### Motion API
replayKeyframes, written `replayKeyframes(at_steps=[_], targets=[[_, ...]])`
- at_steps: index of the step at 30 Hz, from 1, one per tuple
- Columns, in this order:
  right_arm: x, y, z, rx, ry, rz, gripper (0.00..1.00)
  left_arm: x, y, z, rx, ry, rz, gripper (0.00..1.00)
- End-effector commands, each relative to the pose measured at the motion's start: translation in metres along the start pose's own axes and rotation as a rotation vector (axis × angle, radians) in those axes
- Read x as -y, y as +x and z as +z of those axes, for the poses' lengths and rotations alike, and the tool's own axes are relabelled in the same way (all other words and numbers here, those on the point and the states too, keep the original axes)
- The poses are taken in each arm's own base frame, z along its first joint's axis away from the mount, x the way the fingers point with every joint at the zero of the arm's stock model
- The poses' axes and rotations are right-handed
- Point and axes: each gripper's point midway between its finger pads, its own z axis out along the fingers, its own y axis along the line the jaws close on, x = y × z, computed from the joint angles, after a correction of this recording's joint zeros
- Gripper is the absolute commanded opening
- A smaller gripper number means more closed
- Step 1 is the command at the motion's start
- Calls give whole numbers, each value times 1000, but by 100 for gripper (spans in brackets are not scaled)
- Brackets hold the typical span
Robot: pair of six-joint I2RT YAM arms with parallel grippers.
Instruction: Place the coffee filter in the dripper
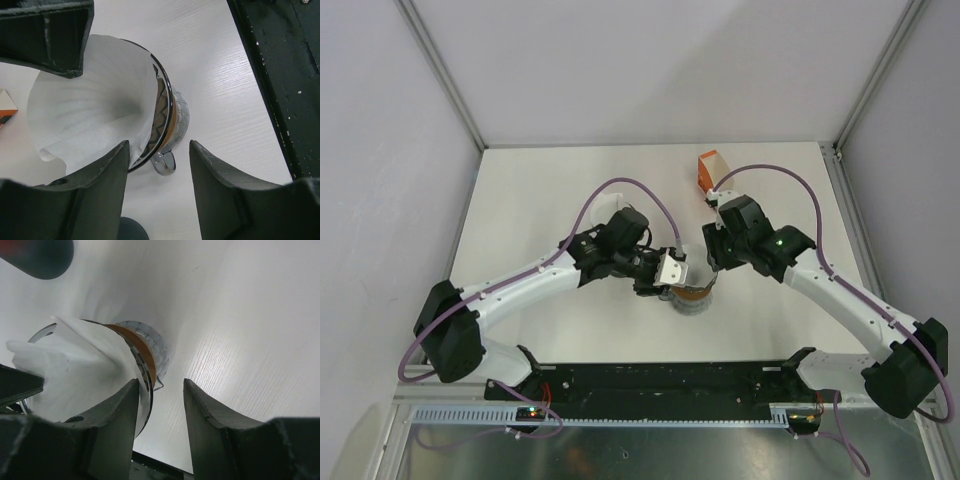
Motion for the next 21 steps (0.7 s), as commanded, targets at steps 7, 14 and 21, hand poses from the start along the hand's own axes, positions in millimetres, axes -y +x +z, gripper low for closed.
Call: replayKeyframes(at_steps=[7, 14, 21], targets=[[1, 5, 15, -2, -23, 36, 43, -11, -14, -2, 16, -28, 5, 56], [4, 9, 15, -6, -16, 38, 42, -9, -10, 1, 12, -17, -1, 56], [5, 12, 16, -13, -13, 33, 42, -8, -8, 1, 10, -15, -5, 57]])
